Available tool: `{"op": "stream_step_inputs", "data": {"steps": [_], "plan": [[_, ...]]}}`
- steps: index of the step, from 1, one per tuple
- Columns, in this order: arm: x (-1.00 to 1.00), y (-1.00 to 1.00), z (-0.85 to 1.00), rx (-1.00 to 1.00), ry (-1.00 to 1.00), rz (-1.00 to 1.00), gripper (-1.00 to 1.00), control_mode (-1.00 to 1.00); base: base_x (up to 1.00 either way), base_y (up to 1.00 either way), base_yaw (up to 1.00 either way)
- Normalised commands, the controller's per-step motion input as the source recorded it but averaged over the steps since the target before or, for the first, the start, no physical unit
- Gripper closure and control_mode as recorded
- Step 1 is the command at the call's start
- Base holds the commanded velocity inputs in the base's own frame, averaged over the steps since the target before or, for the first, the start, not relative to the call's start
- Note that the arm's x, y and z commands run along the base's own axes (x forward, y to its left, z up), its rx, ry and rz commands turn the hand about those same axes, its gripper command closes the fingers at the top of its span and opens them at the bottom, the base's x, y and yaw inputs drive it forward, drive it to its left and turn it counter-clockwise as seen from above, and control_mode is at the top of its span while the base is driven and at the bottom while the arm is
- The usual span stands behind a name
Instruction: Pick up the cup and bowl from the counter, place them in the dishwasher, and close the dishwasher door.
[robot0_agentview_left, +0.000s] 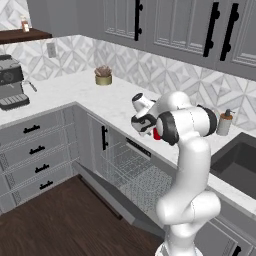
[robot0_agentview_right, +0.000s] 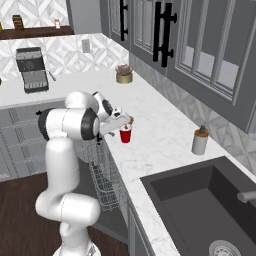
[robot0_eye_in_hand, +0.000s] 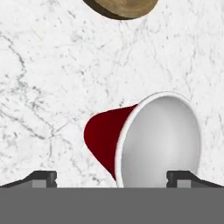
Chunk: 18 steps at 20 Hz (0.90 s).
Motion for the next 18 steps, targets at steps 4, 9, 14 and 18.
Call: {"op": "stream_step_inputs", "data": {"steps": [4,9,14,18], "plan": [[0.36,-0.01,-0.04,0.0,0.0,0.1,-1.0,-1.0,0.0,0.0,0.0],[0.18,-0.06,-0.04,0.0,0.0,0.13,-1.0,-1.0,0.0,0.0,0.0],[0.0,-0.02,-0.19,0.0,0.0,0.09,1.0,-1.0,0.0,0.0,0.0],[-0.02,0.0,-0.13,0.0,0.0,0.03,1.0,-1.0,0.0,0.0,0.0]]}}
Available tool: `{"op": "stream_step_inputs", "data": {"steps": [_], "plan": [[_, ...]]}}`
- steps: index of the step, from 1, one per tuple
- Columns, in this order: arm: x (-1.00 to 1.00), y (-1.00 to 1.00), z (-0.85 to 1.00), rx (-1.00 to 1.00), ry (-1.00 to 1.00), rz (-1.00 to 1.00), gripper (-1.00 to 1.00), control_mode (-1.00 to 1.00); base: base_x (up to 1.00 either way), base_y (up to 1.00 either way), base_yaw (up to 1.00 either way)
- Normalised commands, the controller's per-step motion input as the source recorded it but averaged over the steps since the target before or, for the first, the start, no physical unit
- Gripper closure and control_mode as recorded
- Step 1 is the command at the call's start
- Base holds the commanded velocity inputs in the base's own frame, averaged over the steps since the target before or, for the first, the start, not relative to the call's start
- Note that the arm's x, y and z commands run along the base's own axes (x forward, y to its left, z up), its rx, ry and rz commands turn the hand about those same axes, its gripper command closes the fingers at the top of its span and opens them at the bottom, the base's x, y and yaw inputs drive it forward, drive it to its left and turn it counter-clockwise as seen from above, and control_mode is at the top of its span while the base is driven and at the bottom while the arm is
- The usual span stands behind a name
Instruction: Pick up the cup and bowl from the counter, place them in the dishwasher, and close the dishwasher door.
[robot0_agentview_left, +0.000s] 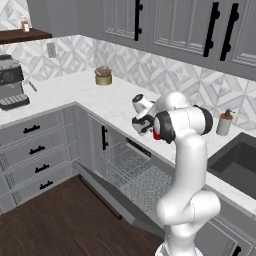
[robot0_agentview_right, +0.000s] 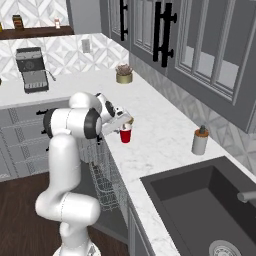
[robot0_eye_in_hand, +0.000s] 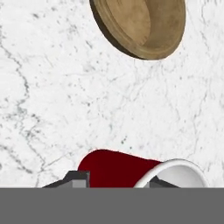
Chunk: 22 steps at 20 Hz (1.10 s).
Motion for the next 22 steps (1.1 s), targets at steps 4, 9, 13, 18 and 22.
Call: {"op": "stream_step_inputs", "data": {"steps": [4,9,13,18,22], "plan": [[-0.37,0.0,0.0,0.0,0.0,0.0,1.0,-1.0,0.0,0.0,0.0],[-0.93,0.27,0.26,0.0,0.0,-0.02,1.0,-1.0,0.0,0.0,0.0],[-1.0,0.91,0.16,0.0,-0.01,0.0,1.0,-1.0,0.0,0.0,0.0],[-0.77,0.98,-0.47,0.03,0.05,0.11,1.0,-1.0,0.0,0.0,0.0],[-0.04,0.82,-0.95,-0.05,0.01,0.17,1.0,-1.0,0.0,0.0,0.0]]}}
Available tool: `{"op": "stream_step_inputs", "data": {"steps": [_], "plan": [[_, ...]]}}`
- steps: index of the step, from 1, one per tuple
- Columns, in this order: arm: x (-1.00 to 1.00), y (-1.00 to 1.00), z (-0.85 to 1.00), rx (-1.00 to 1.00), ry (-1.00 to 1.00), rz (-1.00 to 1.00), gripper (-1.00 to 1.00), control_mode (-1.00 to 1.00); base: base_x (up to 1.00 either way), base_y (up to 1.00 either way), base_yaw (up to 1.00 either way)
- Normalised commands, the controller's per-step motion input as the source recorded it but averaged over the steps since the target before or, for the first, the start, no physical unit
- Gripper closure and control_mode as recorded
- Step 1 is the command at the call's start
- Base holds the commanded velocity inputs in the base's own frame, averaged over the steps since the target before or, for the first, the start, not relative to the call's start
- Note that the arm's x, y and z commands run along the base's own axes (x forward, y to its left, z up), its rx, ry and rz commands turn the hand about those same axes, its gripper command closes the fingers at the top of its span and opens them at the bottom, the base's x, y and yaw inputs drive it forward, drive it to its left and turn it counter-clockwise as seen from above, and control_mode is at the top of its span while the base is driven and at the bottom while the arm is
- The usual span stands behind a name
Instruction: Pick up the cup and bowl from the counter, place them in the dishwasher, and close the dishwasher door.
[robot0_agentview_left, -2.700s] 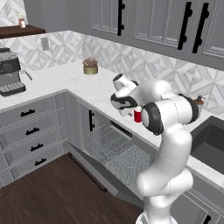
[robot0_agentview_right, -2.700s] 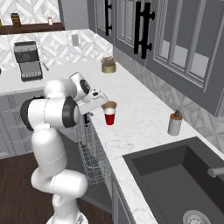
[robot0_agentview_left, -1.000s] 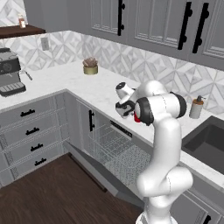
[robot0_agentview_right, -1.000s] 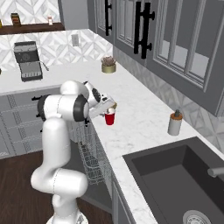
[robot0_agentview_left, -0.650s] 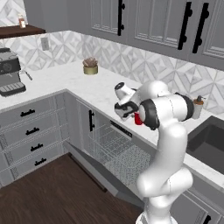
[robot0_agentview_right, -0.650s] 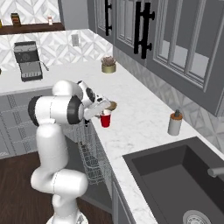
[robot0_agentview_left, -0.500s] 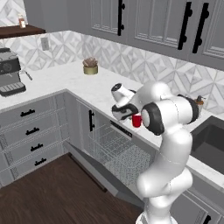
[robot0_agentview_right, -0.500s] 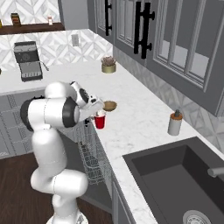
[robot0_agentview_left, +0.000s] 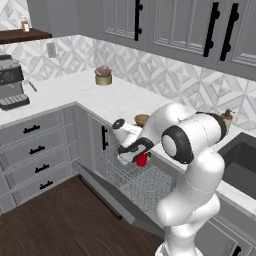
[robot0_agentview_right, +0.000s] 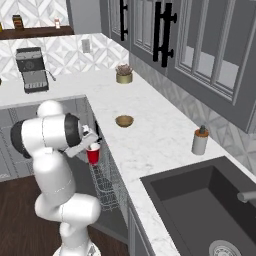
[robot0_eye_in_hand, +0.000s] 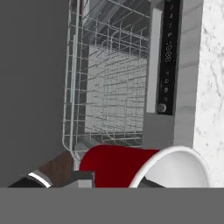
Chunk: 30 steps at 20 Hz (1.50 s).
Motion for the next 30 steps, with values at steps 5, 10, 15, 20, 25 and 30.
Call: {"op": "stream_step_inputs", "data": {"steps": [5,10,15,20,25,30], "plan": [[0.48,0.13,-0.7,-0.17,0.0,0.11,1.0,-1.0,0.0,0.0,0.0],[0.49,0.07,-0.72,-0.15,0.04,0.15,1.0,-1.0,0.0,0.0,0.0],[0.42,0.03,-0.61,-0.02,0.06,0.04,1.0,-1.0,0.0,0.0,0.0],[0.38,0.0,-0.5,0.0,0.04,0.07,1.0,-1.0,0.0,0.0,0.0],[0.17,0.0,-0.46,0.0,0.02,0.11,1.0,-1.0,0.0,0.0,0.0],[0.02,0.03,-0.48,0.0,0.07,0.09,1.0,-1.0,0.0,0.0,0.0]]}}
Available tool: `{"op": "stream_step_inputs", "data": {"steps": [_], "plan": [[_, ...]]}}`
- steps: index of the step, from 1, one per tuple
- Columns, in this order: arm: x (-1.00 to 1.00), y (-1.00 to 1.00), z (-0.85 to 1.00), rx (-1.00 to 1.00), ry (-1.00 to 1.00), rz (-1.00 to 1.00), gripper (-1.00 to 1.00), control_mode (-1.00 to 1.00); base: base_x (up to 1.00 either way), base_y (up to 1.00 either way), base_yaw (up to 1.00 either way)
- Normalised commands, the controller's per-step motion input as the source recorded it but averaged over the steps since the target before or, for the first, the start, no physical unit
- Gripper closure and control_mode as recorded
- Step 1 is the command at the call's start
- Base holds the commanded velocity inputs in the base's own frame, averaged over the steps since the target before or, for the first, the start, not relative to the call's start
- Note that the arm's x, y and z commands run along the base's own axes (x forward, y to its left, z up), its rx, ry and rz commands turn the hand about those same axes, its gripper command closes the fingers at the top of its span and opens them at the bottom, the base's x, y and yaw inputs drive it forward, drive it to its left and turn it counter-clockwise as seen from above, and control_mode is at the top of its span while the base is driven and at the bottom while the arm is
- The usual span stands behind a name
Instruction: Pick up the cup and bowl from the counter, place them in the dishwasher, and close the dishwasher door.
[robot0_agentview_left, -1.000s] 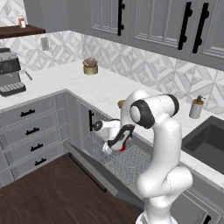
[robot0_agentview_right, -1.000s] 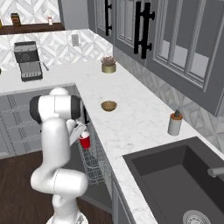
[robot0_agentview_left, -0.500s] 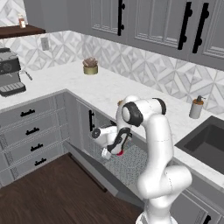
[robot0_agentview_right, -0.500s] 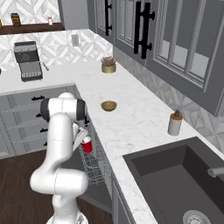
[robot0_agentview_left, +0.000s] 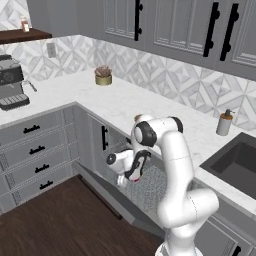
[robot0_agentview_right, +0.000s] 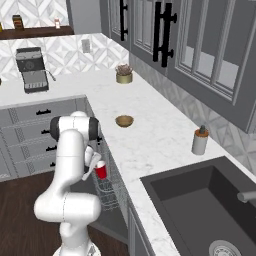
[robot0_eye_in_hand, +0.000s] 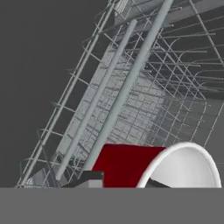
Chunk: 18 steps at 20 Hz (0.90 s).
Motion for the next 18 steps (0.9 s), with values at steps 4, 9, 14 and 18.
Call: {"op": "stream_step_inputs", "data": {"steps": [4,9,14,18], "plan": [[0.0,0.03,-0.38,0.01,0.02,0.08,1.0,-1.0,0.0,0.0,0.0],[-0.12,0.18,-0.4,0.02,0.03,0.08,1.0,-1.0,0.0,0.0,0.0],[-0.54,0.39,-0.37,0.07,0.15,0.09,1.0,-1.0,0.0,0.0,0.0],[-0.3,0.26,-0.32,0.03,0.08,0.06,-1.0,-1.0,0.0,0.0,0.0]]}}
